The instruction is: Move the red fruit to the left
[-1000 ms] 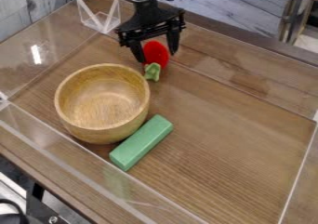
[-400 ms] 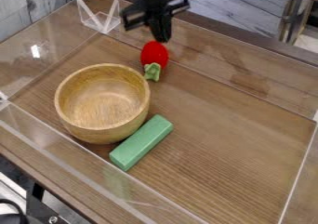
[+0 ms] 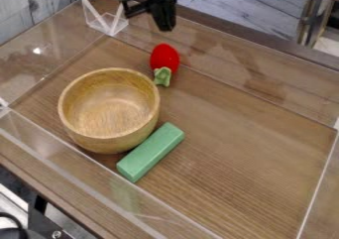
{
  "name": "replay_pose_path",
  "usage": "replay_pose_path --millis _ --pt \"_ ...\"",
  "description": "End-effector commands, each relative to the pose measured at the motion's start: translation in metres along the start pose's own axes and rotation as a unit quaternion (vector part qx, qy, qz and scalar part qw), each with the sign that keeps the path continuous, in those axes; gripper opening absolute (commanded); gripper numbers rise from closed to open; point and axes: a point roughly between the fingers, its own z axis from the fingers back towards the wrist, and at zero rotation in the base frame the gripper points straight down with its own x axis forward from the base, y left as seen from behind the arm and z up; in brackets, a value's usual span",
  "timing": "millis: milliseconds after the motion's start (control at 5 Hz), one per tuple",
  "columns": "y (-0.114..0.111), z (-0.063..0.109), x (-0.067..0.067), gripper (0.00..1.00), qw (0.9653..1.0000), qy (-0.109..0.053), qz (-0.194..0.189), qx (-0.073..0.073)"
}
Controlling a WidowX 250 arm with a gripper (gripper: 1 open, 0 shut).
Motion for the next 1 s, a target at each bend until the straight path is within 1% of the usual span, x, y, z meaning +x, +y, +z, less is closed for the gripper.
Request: replay_pose_path --millis 0,200,400,600,800 --pt "-0.007 0.001 -0.004 1.00 0.9994 -0.032 -0.010 -0.006" --pt "0.003 0.015 0.015 0.00 0.9994 -0.030 -0.007 -0.014" --pt "0.011 0.030 0.033 0.00 0.9993 -0.028 -0.005 -0.023" --pt "0.016 0.011 0.023 0.00 0.9991 -0.039 0.016 -0.009" --pt "0.012 -0.004 0.009 0.00 0.9982 -0.048 0.035 0.001"
